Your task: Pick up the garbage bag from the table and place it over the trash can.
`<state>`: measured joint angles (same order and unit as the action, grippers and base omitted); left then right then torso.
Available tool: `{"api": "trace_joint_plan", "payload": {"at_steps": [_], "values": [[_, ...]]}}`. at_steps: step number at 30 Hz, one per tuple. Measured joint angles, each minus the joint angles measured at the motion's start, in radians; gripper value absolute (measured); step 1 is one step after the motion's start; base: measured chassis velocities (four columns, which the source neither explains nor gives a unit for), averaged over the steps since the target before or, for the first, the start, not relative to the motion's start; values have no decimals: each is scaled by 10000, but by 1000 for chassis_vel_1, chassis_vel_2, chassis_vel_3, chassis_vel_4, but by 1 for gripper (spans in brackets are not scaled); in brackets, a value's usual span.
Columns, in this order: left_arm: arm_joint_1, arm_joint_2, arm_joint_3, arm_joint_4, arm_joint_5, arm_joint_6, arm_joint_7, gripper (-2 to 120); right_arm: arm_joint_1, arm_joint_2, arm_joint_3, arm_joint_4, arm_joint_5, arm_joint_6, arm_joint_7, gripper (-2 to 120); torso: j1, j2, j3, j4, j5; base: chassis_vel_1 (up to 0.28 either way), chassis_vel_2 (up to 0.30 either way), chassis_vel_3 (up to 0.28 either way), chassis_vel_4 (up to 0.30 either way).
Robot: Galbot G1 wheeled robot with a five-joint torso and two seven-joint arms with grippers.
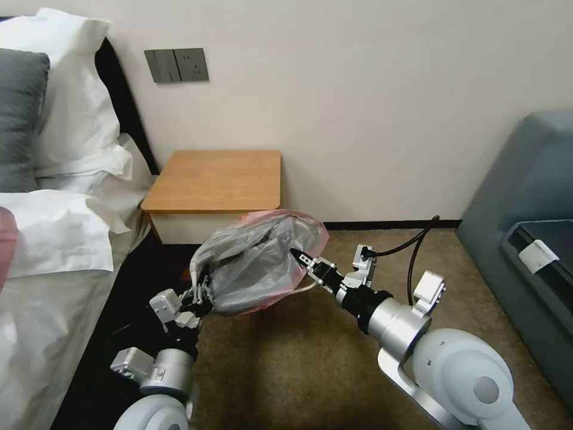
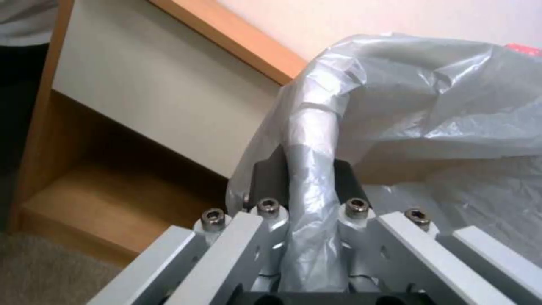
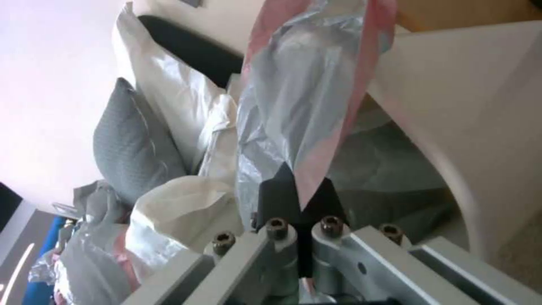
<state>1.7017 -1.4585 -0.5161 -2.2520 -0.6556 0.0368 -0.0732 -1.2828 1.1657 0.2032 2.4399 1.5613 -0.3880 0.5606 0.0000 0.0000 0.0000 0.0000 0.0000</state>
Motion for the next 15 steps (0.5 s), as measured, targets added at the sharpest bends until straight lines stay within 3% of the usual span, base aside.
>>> {"api": "trace_joint_plan", "payload": {"at_steps": [15], "values": [[-59, -24, -148, 12, -164, -8, -50, 5, -1041, -36, 46, 591, -132, -4, 379, 0, -1, 0, 0, 0, 0, 0, 0, 0, 0]]}}
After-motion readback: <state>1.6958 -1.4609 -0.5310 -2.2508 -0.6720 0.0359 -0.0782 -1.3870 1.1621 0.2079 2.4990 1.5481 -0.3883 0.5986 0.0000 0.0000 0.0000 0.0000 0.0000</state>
